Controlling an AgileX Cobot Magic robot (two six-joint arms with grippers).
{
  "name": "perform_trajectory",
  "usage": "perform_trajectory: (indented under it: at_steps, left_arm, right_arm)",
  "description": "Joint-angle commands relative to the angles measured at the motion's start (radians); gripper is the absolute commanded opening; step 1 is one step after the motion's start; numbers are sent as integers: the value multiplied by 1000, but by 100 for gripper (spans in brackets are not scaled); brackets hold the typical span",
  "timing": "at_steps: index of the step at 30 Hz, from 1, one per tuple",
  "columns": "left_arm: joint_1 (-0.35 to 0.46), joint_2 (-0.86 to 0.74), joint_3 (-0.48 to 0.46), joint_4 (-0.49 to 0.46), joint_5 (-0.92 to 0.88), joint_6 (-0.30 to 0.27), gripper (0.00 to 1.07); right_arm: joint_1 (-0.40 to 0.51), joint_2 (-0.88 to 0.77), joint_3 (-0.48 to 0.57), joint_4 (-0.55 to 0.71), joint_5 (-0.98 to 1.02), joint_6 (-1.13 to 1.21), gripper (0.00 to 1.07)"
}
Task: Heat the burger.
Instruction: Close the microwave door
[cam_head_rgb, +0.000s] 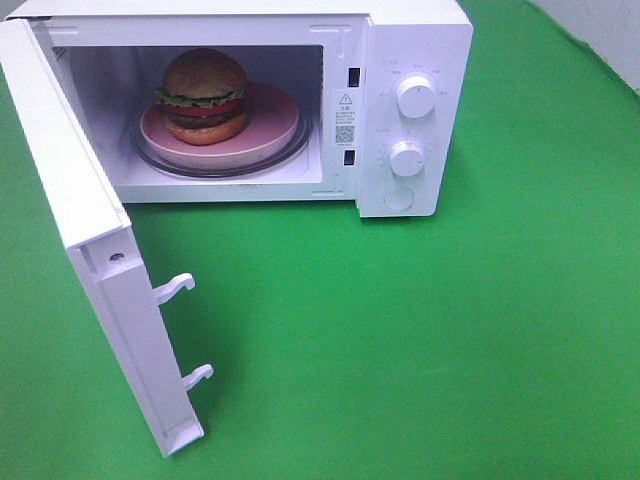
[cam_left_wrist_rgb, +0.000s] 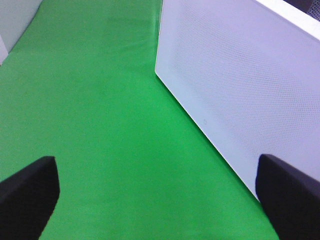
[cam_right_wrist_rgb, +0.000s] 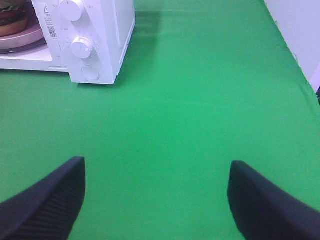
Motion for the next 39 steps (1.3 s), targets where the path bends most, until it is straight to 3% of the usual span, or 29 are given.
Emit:
perform_trajectory:
  at_steps: [1,2,11,13,14,15,23,24,25,26,27,29,31,39]
  left_arm:
    - [2,-10,-6,-5,-21,-46,98]
    - [2,10,-18,-17,-37,-112,95]
    - [2,110,-21,-6,-121,-109,81]
    - [2,158,-21,-6,-172,-109,66]
    - [2,158,-21,-6,-172,-109,66]
    - [2,181,-21,-6,-207,-109,58]
    - [2,243,-11,23,-365,-109,34]
    - [2,268,3,34,-411,-109,25]
    - [2,268,3,34,-411,-109,25]
    - [2,294,16,37,-446,-109,16]
    - [2,294,16,37,-446,-109,16]
    - [2,339,33,37,-495,-109,5]
    - [2,374,47,37,-542,-109,0]
    - [2,498,102,36,-764,-96,0]
  right_arm:
    - [-7,-27,1,-3,-3,6,76]
    - [-7,-27,1,-3,-3,6,76]
    - [-7,-27,1,-3,-3,6,76]
    - [-7,-27,1,-3,-3,6,76]
    - [-7,-27,1,-3,-3,6,76]
    - [-7,-27,1,-3,-3,6,75]
    - [-7,-27,1,-3,-3,6,75]
    - [-7,-27,1,-3,-3,6,75]
    - [-7,-27,1,-3,-3,6,75]
    - [-7,-27,1,-3,-3,6,75]
    - [-7,-27,1,-3,-3,6,75]
    - [-7,-27,1,-3,-3,6,75]
    - [-7,-27,1,-3,-3,6,75]
    - [-7,-27,1,-3,-3,6,75]
